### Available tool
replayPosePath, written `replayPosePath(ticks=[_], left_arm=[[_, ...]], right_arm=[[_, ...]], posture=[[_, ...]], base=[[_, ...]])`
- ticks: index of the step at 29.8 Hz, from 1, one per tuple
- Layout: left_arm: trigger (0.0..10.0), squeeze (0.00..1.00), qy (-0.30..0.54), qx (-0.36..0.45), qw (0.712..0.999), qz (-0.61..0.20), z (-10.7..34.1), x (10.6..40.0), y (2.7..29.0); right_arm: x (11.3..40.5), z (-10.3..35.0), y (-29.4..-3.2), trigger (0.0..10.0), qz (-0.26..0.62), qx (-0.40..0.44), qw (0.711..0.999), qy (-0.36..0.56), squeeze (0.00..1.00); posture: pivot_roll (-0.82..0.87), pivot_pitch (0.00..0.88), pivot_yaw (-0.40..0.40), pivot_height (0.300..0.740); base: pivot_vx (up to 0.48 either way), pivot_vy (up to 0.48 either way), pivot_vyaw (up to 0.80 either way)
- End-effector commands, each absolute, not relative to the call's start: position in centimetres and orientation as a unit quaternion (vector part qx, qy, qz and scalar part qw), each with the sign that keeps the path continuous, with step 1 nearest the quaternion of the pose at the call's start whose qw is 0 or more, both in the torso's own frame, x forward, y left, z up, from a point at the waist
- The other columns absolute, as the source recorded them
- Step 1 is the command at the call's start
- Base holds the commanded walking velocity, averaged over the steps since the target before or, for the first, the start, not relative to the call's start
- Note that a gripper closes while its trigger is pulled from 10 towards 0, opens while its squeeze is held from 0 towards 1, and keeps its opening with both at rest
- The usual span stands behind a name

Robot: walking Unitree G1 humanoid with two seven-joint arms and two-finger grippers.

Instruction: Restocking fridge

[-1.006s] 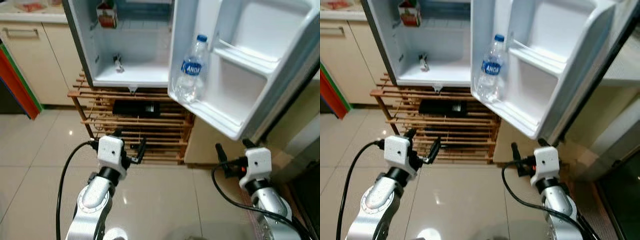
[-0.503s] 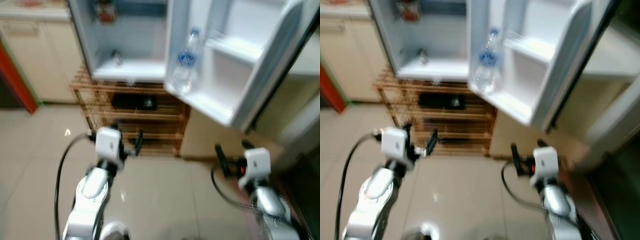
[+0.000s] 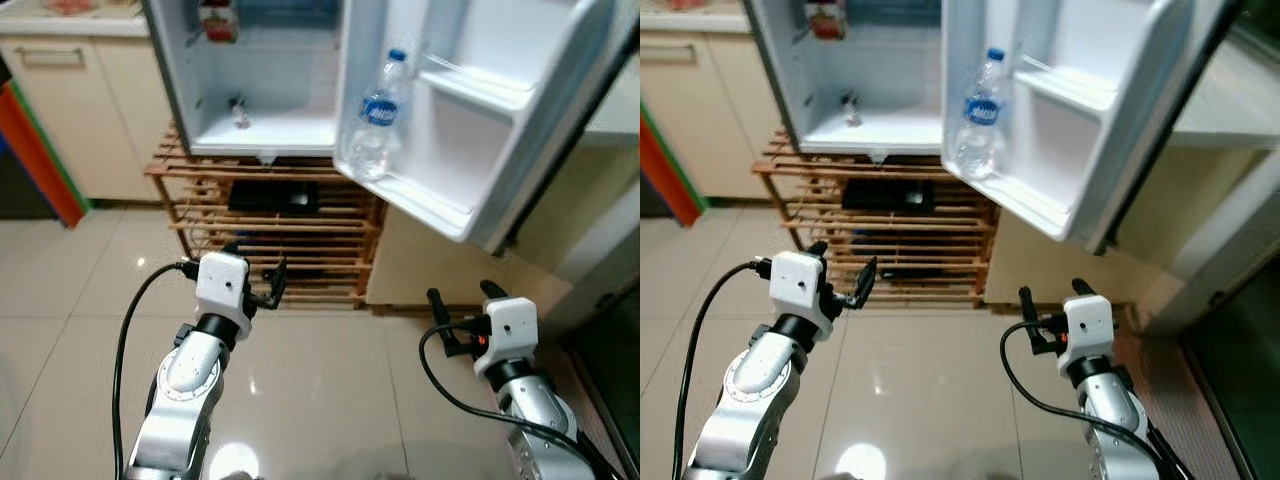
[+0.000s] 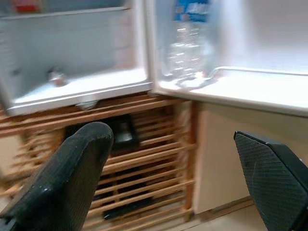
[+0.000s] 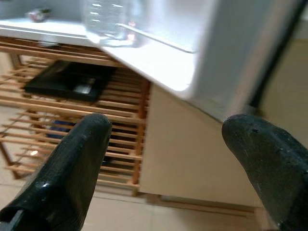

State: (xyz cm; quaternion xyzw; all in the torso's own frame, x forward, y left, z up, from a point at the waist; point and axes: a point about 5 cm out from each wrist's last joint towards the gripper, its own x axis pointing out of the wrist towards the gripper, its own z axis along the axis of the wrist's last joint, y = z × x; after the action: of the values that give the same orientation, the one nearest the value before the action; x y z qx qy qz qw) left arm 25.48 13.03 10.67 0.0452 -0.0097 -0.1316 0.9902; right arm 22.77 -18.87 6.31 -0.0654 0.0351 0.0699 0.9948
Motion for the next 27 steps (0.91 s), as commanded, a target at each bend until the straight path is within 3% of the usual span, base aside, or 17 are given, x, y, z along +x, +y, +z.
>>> replayPosePath(ticks=[1,8,15,22,27], left_arm=[[10.0,0.0,-0.02,0.052,0.989,-0.137,11.3,25.5,12.5],[10.0,0.0,-0.03,0.054,0.986,-0.156,11.6,25.2,11.8],[10.0,0.0,-0.029,0.044,0.987,-0.15,11.6,25.3,12.0],[10.0,0.0,-0.028,0.04,0.988,-0.144,11.8,25.9,12.3],[10.0,0.0,-0.033,0.046,0.989,-0.139,11.9,26.3,12.5]], right_arm=[[22.9,6.6,-19.2,10.0,0.066,-0.068,0.995,0.029,0.0],[22.9,6.0,-19.3,10.0,0.068,-0.068,0.995,0.035,0.0],[23.3,5.3,-20.2,10.0,0.066,-0.069,0.994,0.044,0.0],[25.4,4.1,-23.7,10.0,0.024,-0.076,0.994,0.073,0.0],[25.7,4.9,-22.9,10.0,0.028,-0.079,0.995,0.05,0.0]], posture=[[-0.12,0.049,-0.017,0.726],[-0.12,0.049,-0.018,0.726],[-0.12,0.045,-0.019,0.726],[-0.12,0.036,-0.017,0.726],[-0.11,0.024,-0.019,0.726]], base=[[0.0,-0.431,0.0],[0.0,-0.472,0.0],[0.0,0.0,0.0],[0.0,0.0,0.0],[0.0,0.0,0.0]])
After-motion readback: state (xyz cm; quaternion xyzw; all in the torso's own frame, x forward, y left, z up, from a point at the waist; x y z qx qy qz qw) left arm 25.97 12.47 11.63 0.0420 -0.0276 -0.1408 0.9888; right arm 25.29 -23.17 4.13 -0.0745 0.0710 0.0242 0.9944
